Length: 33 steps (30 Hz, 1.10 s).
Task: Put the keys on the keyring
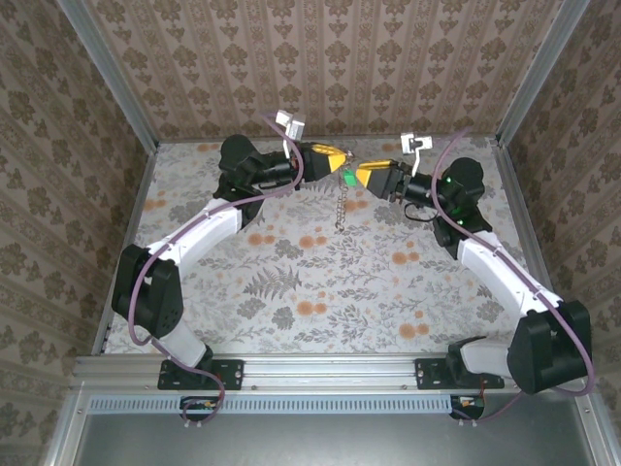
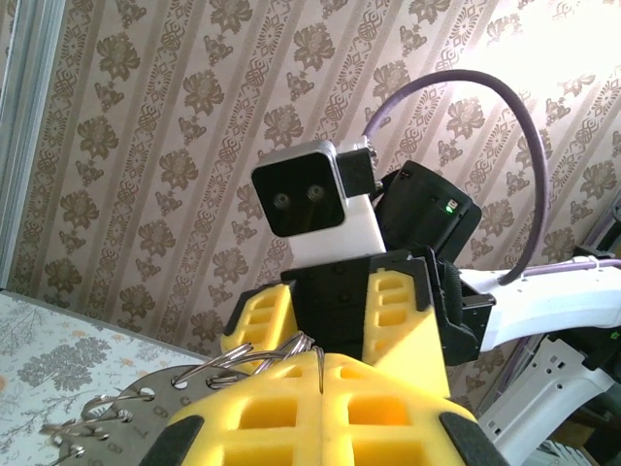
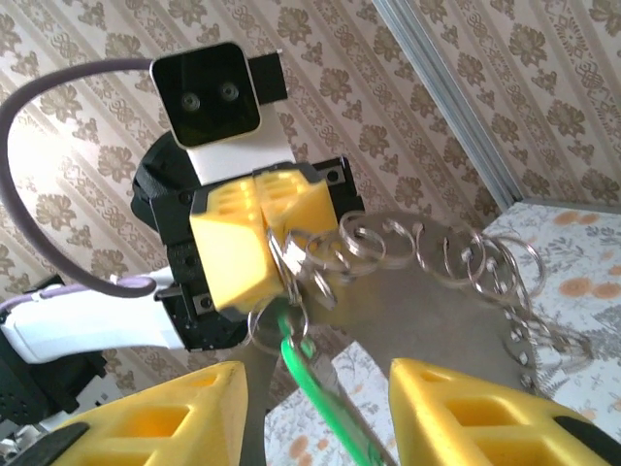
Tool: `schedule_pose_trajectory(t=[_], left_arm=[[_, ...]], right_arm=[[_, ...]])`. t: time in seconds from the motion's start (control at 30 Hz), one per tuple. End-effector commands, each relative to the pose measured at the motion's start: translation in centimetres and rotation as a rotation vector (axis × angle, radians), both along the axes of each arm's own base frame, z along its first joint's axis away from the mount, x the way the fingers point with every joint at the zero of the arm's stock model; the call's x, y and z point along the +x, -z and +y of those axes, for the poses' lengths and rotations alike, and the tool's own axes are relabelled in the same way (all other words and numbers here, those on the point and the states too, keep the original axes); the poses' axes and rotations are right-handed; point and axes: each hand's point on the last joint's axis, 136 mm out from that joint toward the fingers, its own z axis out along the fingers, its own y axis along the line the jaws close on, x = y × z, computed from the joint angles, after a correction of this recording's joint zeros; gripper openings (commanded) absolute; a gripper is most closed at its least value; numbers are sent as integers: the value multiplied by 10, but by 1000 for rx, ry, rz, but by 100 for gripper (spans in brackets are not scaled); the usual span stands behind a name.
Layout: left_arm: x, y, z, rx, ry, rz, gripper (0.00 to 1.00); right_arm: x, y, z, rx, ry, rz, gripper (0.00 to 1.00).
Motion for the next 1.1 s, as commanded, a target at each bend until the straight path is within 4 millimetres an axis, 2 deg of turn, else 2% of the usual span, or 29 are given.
schedule_pose_trajectory(t=[0.0, 0.2, 0.3, 0.47, 0.63, 0.77, 0.9, 1.07], left_arm=[[-8, -7, 1, -25, 31, -38, 0], [-7, -6, 1, -23, 30, -38, 0], [-7, -6, 1, -23, 28, -40, 0], [-6, -5, 1, -20, 28, -37, 0], [-6, -4, 1, -20, 28, -37, 0], [-5, -4, 1, -20, 28, -34, 0], [-7, -5, 1, -22, 30, -37, 0], [-8, -5, 1, -21, 35, -37, 0]], right_arm=[[1, -31, 3, 44, -5, -78, 40], [3, -34, 8, 55, -25, -79, 32], [1, -30, 7, 47, -15, -71, 32], [-9, -21, -2, 14, 30, -62, 39], [-19, -28, -3, 23, 26, -76, 39], [-23, -37, 4, 31, -2, -89, 38], [-21, -40, 13, 31, -28, -93, 37], [-10, -35, 16, 28, -18, -81, 36]])
